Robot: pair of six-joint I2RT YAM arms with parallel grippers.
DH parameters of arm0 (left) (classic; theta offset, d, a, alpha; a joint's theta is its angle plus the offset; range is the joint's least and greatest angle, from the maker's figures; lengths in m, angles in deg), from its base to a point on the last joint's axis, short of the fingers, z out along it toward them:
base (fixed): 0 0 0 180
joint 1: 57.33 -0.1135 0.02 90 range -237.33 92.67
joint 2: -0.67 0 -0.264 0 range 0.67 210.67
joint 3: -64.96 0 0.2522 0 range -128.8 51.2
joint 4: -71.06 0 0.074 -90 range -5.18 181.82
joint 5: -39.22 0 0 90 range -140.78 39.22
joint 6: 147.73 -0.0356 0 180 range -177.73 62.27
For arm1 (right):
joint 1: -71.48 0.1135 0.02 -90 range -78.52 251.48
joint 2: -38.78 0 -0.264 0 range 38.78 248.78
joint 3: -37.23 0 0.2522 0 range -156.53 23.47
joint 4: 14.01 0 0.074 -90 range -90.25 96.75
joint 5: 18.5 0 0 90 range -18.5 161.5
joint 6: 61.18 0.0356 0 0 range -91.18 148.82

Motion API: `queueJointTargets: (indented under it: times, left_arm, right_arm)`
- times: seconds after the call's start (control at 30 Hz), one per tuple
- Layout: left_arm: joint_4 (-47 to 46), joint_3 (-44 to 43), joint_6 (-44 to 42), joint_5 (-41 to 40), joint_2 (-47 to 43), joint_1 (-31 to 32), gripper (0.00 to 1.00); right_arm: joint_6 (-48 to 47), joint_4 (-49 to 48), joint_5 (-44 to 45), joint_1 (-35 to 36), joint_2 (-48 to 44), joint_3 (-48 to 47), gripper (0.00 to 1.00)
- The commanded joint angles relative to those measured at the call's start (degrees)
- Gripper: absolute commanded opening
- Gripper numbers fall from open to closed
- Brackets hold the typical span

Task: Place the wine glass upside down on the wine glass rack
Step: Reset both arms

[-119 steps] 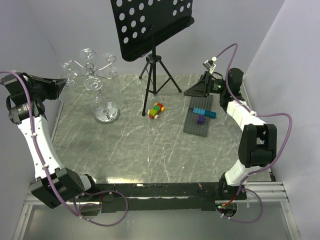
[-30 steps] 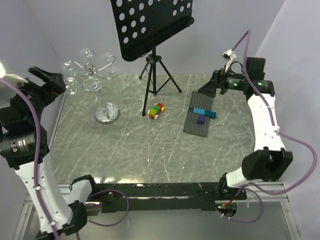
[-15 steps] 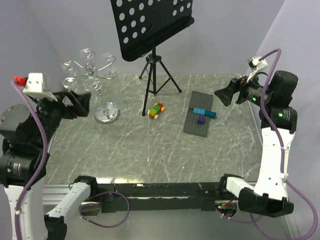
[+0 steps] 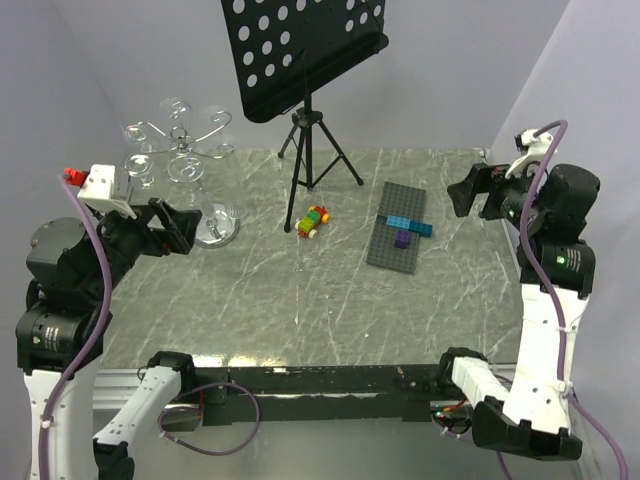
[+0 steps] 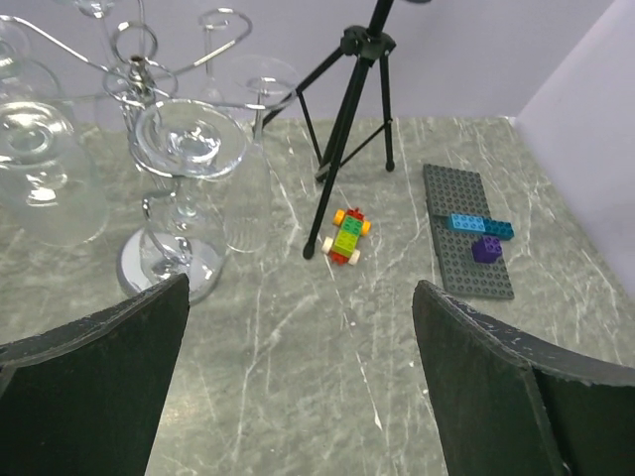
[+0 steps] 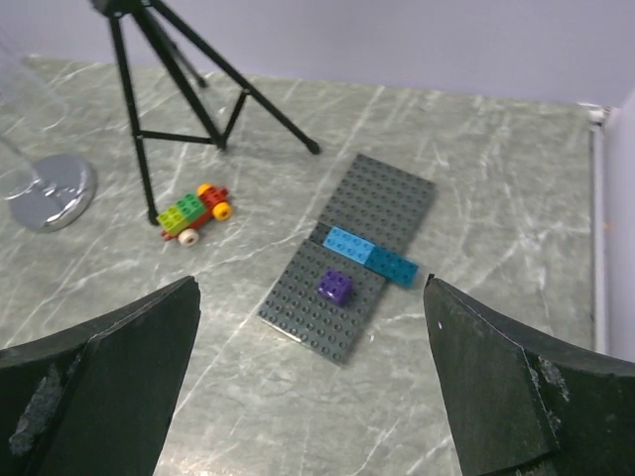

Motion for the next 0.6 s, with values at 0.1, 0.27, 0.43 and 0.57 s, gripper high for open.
queueJointTargets:
  times: [0.1,0.27,0.43,0.57]
  left_arm:
    - [-3.3,4.6,3.0,1.1,-2.7,0.2,0.97]
    - [-6.6,9.0,6.3,0.4,-4.8,0.2,0.97]
    - [-7.2,10.6,7.7,-0.2,-5.1,0.2,0.97]
    - [-7.1,12.0,8.6,-0.6,-5.8,0.2,0.97]
  right_arm:
    - [1.7,-3.8,8.6,-0.3,-7.2,6.3,1.0]
    - [1.2,-2.8,9.5,-0.3,-9.1,8.0,1.0]
    - [0.7,-2.8,10.9,-0.3,-10.9,10.6,1.0]
    - [0.8,-2.4,11.9,-0.3,-11.2,10.8,1.0]
